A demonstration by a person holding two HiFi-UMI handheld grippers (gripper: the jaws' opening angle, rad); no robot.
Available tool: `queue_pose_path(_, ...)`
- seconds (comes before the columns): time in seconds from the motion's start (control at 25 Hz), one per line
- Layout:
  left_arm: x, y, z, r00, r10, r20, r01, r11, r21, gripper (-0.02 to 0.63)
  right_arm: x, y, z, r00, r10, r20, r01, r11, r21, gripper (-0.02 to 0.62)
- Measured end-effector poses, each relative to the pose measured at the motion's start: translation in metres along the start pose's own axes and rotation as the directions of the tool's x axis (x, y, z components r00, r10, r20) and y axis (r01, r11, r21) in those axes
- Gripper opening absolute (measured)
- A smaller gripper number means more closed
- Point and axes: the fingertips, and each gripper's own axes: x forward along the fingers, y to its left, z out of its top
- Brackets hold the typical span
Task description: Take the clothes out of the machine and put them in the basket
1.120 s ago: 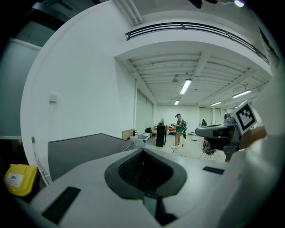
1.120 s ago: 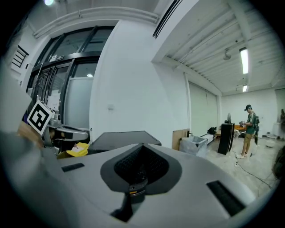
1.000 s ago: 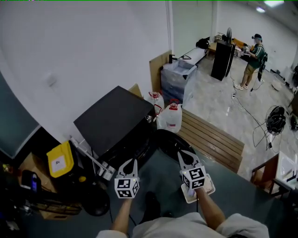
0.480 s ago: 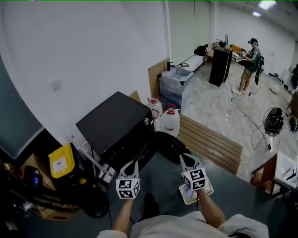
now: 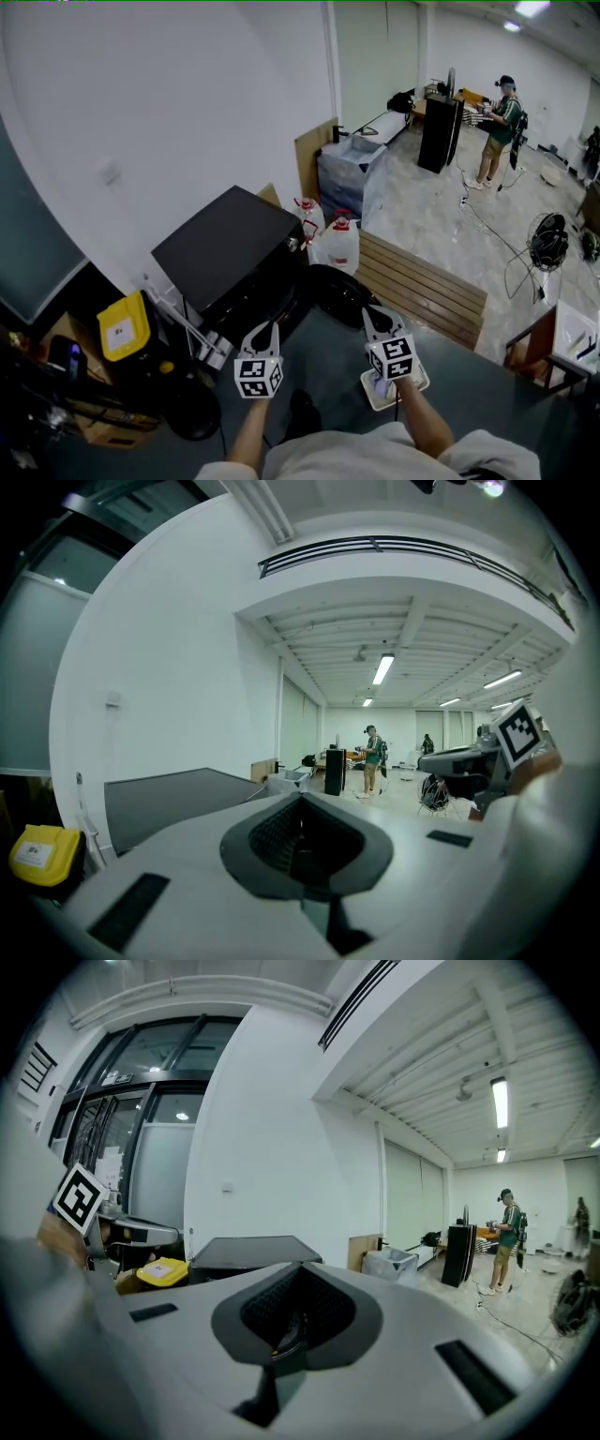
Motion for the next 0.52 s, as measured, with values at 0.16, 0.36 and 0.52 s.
queue_pose_path(0.16, -0.0028, -0.0018, -0.0052, 1.000, -0.005, -0.007, 0.005, 1.000, -0.002, 0.020, -0.0020, 0.0021, 0.0025, 1.000, -0.004, 0.005, 0.004, 1.000, -0.003, 0.022)
queue_pose_path(0.36, -0.0048, -0.0034, -0.0011, 1.000, -0.007, 0.008, 0.007, 1.000, 0.009, 0.020, -0.0010, 0.0037, 0.0000, 1.000, -0.005, 0.007, 0.005, 1.000, -0.002, 0.023)
queue_pose_path(0.52, -0.0039, -0.0036, -0.0031, 1.000, -0.014, 0.004, 0.014, 1.000, 0.014, 0.020, -0.0003, 0.0078, -0.0033, 1.000, 0.001, 0.001, -0.001, 1.000, 0.000, 0.021)
